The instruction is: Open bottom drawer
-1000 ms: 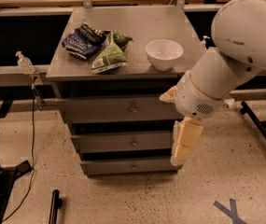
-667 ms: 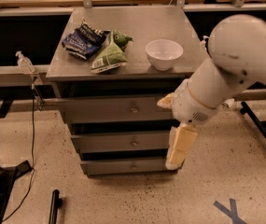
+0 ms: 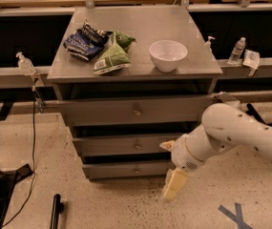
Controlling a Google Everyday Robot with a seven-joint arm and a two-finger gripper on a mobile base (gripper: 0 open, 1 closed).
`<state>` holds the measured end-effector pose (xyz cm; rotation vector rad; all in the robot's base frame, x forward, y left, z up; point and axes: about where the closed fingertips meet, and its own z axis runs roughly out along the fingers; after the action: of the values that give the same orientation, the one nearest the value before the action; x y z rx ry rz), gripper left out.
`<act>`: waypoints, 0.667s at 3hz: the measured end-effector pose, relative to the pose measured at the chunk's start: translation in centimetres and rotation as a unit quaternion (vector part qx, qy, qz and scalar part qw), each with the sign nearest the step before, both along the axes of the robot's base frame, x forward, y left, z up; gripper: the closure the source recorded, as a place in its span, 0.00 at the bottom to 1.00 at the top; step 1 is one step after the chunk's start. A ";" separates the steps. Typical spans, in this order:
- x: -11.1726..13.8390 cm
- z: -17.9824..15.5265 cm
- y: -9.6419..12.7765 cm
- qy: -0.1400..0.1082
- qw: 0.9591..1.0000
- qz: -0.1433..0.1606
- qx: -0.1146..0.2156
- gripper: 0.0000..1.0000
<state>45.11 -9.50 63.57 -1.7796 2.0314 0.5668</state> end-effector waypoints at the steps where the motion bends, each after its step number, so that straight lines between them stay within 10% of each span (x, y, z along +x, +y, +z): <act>1: 2.0 -2.2 0.3 -0.023 0.999 -0.026 0.014 0.00; 2: 2.1 -2.1 0.3 -0.024 0.999 -0.026 0.014 0.00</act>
Offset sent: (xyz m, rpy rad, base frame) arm 0.0187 0.0028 -0.0228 0.0286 -0.0397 -0.0496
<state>47.19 -9.20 61.48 -1.7018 2.0214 0.5289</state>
